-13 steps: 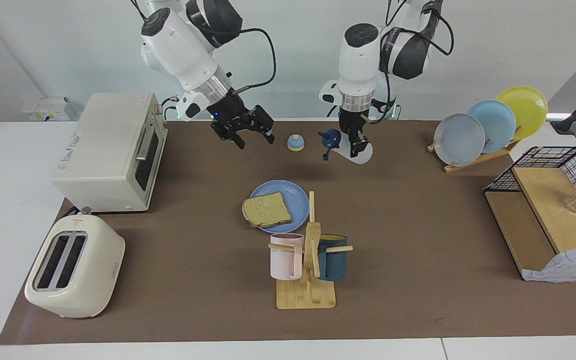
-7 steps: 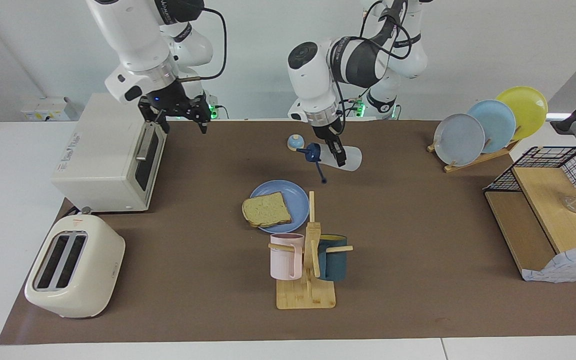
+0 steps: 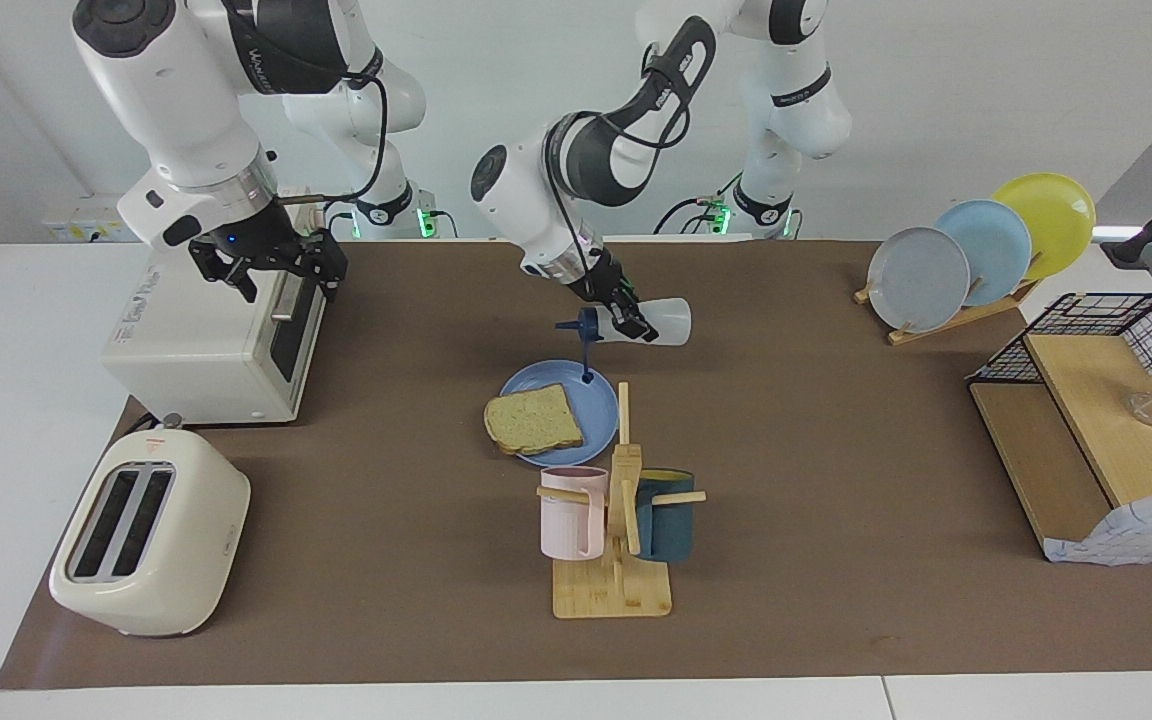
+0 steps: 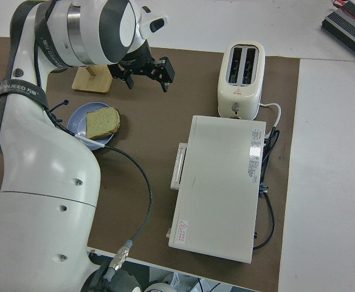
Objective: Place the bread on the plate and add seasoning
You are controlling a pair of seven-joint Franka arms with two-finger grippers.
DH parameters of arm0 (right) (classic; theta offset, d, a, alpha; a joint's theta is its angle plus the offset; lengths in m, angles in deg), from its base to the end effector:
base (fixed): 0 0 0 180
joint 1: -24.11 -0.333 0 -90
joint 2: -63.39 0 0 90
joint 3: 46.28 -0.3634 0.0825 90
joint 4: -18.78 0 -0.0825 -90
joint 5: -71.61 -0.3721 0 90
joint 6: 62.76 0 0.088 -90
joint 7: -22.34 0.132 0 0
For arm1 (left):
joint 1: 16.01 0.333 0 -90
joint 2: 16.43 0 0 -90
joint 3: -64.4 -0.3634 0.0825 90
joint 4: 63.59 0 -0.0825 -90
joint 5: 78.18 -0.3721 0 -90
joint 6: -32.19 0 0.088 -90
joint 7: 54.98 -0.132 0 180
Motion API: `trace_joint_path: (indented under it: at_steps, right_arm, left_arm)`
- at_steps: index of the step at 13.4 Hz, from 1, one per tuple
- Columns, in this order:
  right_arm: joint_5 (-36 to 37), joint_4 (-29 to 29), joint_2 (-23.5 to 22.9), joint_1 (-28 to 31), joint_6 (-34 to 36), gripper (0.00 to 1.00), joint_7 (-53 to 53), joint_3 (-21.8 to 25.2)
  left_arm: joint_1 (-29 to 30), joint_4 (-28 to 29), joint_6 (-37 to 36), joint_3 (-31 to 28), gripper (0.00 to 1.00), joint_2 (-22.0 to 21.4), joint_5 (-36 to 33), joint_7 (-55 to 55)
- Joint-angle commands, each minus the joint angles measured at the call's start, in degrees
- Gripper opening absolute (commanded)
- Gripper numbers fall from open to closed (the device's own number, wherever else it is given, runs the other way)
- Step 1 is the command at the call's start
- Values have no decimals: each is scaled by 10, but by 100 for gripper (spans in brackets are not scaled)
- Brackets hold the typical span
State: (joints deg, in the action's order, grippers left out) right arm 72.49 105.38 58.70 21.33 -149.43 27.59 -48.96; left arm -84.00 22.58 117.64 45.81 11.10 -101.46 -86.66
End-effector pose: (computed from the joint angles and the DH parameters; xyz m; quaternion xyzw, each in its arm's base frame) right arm 0.5606 0.0503 0.6239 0.9992 0.0017 -0.0395 0.0095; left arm 0.4287 -0.4678 0.4164 -0.6904 0.6307 0.1810 0.3046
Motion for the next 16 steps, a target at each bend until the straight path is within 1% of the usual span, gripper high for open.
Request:
trace_joint_path:
  at_steps: [1, 3, 6, 7, 8, 9, 10, 11, 12, 13, 14, 16]
  right_arm:
    - [10, 73, 56, 1, -9, 100, -18, -4]
    - [13, 67, 43, 7, -32, 100, -23, -4]
    - [21, 60, 33, 14, -32, 100, -31, -1]
    - [36, 51, 26, 14, -31, 100, -40, -3]
    - [33, 52, 27, 13, -30, 100, -43, -3]
    - [33, 53, 28, 13, -30, 100, -43, -2]
    - [33, 54, 28, 13, -31, 100, -43, -2]
    - [33, 53, 27, 14, -32, 100, -43, -2]
    - [33, 55, 28, 14, -31, 100, -43, -2]
    - [33, 56, 29, 14, -31, 100, -43, -2]
    - [33, 56, 30, 14, -31, 100, -43, -2]
    - [33, 55, 29, 15, -31, 100, -43, -2]
  left_arm:
    - [-12, -39, -45, -10, 0, 24, -32, -1]
    - [-14, -40, -52, -9, 0, 24, -47, -1]
    - [-15, -42, -57, -11, 0, 34, -50, -1]
    - [-15, -42, -61, -11, 0, 37, -57, -1]
    - [-15, -43, -69, -11, 0, 38, -68, -1]
    - [-16, -55, -87, -11, 0, 50, -76, -1]
    - [-16, -111, -124, -12, 0, 120, -87, -1]
    - [-7, -179, -147, -13, 0, 169, -86, -2]
    - [-2, -207, -156, -15, 0, 189, -90, -3]
    - [-11, -218, -177, -27, 0, 232, -108, -4]
    - [-14, -222, -184, -40, 0, 239, -116, -5]
    - [-15, -224, -177, -42, 0, 239, -119, -5]
